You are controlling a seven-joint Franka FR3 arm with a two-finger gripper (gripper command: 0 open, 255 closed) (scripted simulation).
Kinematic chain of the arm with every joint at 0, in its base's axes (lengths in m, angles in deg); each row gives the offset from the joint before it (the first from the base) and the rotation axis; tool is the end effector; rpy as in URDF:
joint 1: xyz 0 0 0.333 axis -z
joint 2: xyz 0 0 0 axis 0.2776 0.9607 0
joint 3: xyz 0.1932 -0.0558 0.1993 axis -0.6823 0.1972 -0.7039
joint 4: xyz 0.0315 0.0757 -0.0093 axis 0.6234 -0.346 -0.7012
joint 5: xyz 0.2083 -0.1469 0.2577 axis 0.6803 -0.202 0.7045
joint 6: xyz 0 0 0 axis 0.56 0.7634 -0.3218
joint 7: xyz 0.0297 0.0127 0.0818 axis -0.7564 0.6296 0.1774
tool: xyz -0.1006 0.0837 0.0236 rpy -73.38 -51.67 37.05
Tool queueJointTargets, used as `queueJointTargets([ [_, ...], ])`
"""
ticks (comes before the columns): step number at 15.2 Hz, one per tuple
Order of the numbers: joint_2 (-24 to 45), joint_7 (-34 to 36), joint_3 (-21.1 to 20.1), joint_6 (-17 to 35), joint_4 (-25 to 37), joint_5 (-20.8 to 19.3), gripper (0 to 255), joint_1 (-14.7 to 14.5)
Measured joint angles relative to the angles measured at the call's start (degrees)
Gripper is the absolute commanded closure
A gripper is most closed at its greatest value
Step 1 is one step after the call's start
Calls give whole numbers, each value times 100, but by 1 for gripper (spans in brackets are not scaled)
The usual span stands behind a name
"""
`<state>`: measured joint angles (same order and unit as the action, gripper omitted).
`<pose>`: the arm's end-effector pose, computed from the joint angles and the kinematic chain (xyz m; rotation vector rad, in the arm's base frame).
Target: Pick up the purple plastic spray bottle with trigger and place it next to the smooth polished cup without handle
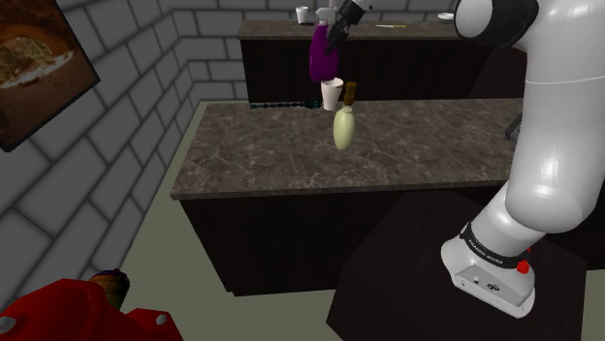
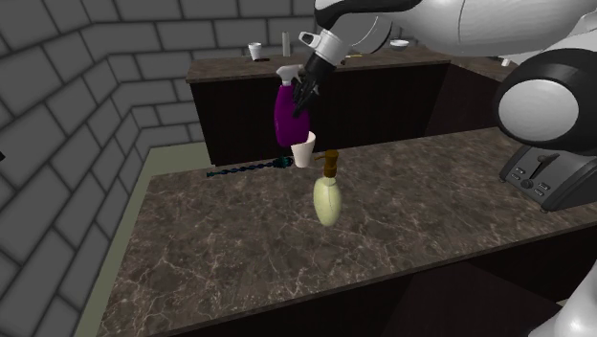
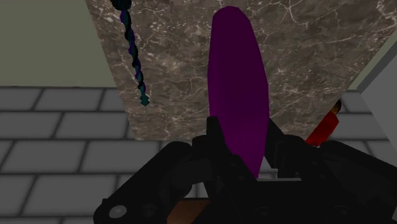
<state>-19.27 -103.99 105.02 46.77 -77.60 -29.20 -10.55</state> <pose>0.6253 -0.2196 0.4564 -2.5744 -1.1650 -0.7294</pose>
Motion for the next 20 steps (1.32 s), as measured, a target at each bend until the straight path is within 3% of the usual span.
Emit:
queueJointTargets([
  [20,267,-793,-151,1080,-1056,395,255,-71],
])
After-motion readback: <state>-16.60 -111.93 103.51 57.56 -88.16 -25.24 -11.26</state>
